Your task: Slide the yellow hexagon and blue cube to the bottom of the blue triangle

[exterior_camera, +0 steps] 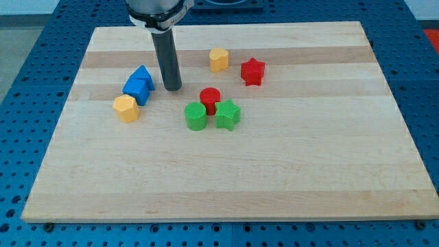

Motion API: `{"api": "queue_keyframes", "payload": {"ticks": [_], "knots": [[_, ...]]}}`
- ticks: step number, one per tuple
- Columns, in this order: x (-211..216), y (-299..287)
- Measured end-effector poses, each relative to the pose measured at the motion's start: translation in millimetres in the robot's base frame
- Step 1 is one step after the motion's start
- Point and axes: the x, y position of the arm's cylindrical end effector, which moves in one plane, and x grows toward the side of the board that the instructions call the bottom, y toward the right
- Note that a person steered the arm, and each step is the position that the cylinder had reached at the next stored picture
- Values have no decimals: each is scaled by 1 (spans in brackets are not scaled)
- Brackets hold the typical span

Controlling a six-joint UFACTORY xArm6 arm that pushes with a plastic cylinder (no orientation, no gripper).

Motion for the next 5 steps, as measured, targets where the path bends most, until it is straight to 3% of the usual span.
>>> {"api": "queue_keyframes", "payload": {"ticks": [5], "knots": [[-7,-27]]}}
